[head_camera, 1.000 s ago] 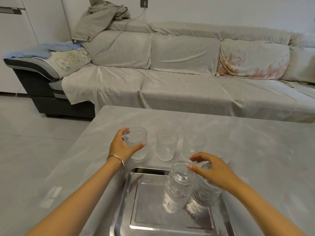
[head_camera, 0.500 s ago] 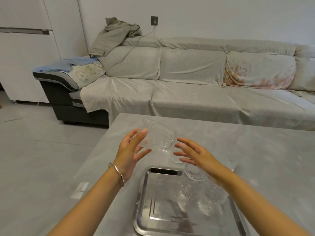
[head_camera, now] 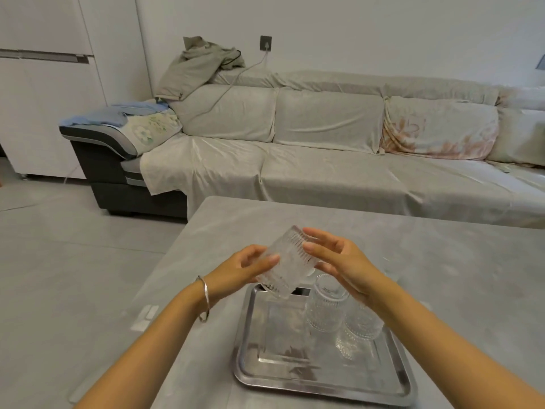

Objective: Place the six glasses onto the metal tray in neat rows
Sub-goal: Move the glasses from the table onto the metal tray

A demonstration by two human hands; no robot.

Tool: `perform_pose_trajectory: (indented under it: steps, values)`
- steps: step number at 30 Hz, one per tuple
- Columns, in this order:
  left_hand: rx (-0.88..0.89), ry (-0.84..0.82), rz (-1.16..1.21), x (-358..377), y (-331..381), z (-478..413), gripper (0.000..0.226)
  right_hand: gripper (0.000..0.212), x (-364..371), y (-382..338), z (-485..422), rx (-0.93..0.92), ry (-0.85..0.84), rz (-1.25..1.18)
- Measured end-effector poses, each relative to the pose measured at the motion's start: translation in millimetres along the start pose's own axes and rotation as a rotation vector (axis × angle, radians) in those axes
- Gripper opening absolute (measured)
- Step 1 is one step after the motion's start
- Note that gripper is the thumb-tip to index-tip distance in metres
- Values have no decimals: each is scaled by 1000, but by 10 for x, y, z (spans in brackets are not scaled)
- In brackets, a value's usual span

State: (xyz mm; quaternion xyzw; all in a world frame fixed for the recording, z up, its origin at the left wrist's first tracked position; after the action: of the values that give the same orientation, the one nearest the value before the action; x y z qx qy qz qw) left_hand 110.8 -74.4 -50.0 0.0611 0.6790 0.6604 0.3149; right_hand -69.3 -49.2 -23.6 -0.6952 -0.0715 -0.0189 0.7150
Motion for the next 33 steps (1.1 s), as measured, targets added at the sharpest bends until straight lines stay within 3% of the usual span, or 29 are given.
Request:
perform_pose_trajectory:
  steps: [4,7,11,14,18,23,33]
  values:
    - [62,-27,-103,103,24,-86,63,72,68,9,32,-25,-46,73]
    - [101,-38,-108,185,17,-124,71,67,77,48,44,-37,-67,125]
    - [118,13,-113,212,-98,-127,72,53,-11,29,71,-86,-135,410]
    - [99,79,-76,190,-220,-138,65,46,-310,43,83,-100,-76,540]
    - [60,179,-30,177,-373,-179,62,55,-798,241,123,-36,48,727]
    - [37,256,-27,257,-564,-241,72,63,-1038,468,181,13,57,788]
    - [36,261,-23,452,-779,-367,72,51,-1085,587,159,-99,132,841]
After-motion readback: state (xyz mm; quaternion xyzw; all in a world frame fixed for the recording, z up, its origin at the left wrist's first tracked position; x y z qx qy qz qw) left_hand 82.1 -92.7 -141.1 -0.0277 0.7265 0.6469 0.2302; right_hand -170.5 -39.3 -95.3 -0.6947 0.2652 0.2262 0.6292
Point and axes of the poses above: each hand's wrist, its own z-axis away from the middle knuckle, its own x-axis out of the palm, y = z × x, the point moved 6 cm from there along -z, towards the middle knuckle, and after that the axes turned 8 degrees about -z, right-handed, at the moved point
